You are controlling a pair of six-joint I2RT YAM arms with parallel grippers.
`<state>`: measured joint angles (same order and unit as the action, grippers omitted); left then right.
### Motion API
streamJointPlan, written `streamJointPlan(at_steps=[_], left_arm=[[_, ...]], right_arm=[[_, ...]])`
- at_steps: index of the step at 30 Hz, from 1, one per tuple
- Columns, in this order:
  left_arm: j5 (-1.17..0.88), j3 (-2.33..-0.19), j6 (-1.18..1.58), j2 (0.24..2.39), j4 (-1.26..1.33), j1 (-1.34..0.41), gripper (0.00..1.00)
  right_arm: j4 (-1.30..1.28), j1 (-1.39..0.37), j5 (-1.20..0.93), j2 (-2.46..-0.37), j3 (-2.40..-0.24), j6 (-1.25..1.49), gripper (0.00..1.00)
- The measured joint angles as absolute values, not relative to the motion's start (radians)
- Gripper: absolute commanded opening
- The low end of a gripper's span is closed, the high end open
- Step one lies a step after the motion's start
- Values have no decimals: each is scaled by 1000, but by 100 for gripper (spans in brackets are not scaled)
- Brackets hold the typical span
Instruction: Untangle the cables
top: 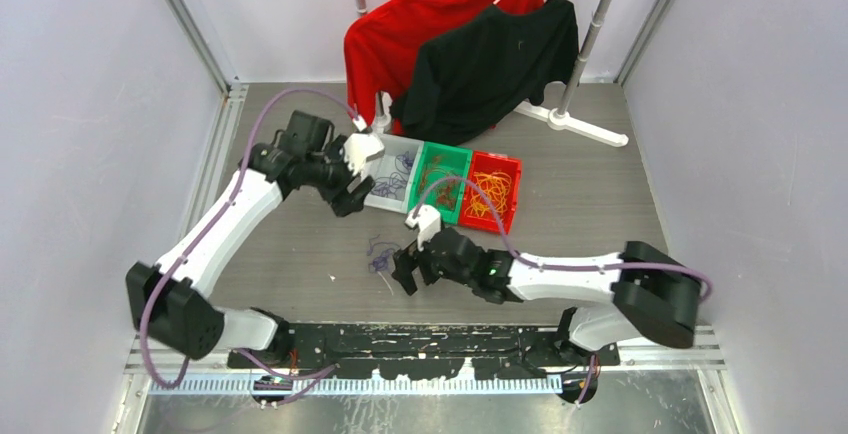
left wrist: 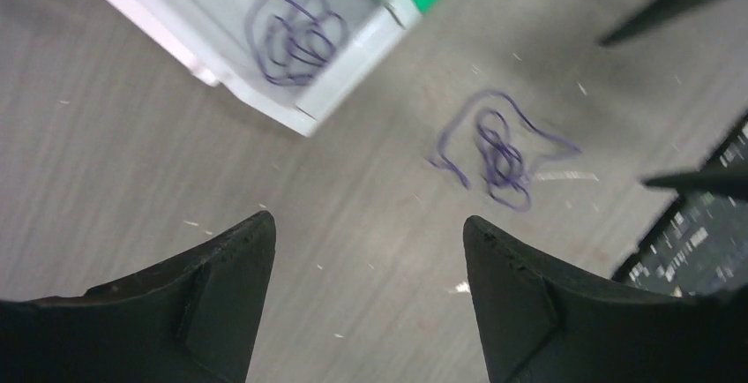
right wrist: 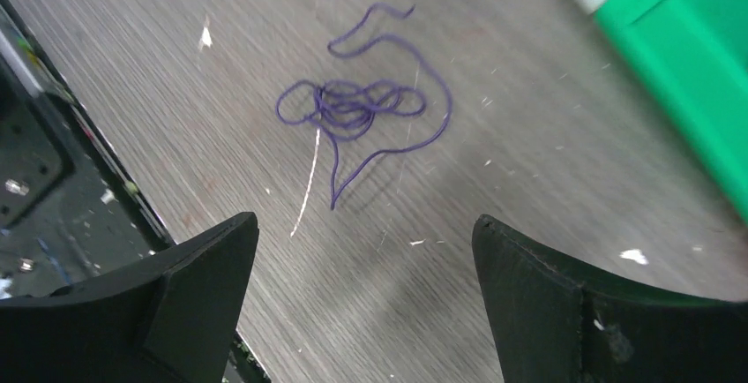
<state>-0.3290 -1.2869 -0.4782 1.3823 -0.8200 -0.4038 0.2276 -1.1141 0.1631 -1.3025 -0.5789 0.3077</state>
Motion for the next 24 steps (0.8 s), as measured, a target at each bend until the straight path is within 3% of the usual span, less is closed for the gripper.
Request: streamJointPlan(at_steps=[6,10,15,19,21,24], left_arm=[[-383,-1155,-553,1242,-944,-403,78],[-385,-1123,-566,1227,-982,-403,77],[-385,-1119,-562,1216,-982,-402,77],[-380,-1109,-558,1198,-977,-402,77],[-375,-1109,-557,1194,-976,-402,77],[-372,-1109,-556,1185,-977,-399,77]], right_arm=[[262,-1129,128,-1489,-612,294,90],[281,-1129,131,-1560,-642,289,81],[298,-1129,141,-1584,-667,286,57],[297,-1129,135,-1627,-735,289,30],[294,-1130,126,-1649,-762,291,32],[278,-1129,112,-1665,-778,300,43]])
